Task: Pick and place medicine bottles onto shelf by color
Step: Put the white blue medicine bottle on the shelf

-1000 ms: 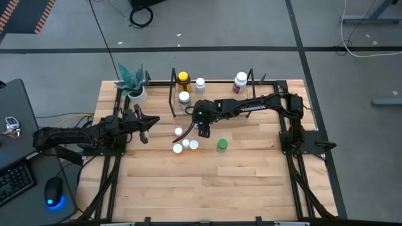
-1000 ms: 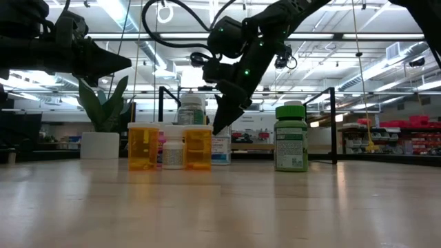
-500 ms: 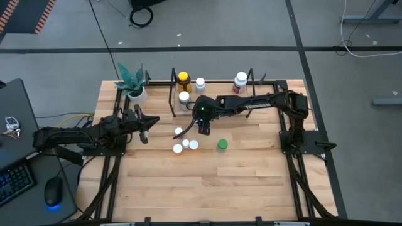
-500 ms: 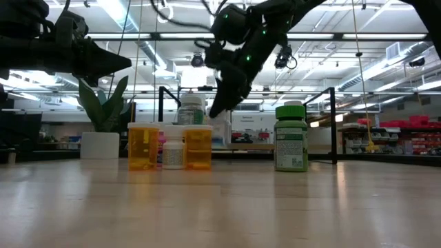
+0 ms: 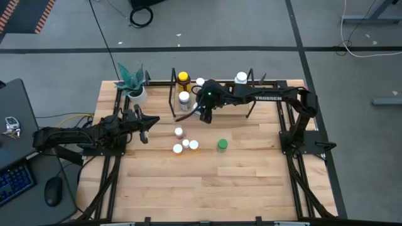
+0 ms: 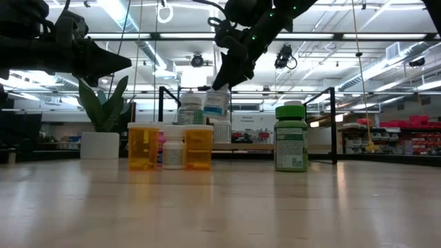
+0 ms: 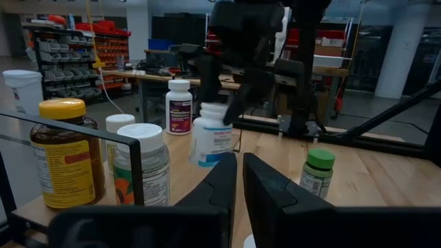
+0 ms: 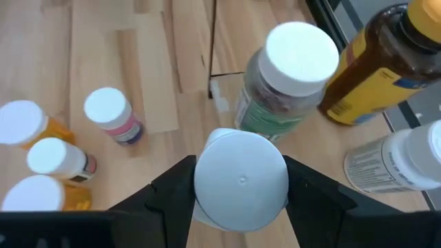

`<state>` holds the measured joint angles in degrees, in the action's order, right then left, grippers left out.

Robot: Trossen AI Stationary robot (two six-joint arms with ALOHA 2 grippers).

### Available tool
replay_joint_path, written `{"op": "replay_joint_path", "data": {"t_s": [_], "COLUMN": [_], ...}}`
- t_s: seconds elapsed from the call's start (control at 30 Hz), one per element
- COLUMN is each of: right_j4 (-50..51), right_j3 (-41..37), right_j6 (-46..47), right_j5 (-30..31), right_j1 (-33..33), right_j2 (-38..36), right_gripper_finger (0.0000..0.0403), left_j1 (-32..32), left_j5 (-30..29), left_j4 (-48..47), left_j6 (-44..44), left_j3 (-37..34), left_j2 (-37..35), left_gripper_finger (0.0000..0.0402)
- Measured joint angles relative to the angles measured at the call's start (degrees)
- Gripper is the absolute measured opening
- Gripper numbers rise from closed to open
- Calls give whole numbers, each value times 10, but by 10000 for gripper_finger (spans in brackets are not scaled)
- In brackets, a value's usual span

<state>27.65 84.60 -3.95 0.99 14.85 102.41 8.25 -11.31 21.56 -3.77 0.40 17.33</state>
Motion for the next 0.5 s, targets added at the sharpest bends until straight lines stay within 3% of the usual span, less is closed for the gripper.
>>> {"op": "replay_joint_path", "data": {"t_s": [0.5], "right_j4": [-7], "right_j3": [0], "right_j6": [-7], "right_j5": [6], "right_j1": [60], "right_j2": [14], "right_gripper_finger": [202], "left_j1": [0], "left_j5": [0], "left_j4": [0], "left_j6": [0], "left_j3": [0], "left_j2": [0], "left_gripper_finger": [38]}}
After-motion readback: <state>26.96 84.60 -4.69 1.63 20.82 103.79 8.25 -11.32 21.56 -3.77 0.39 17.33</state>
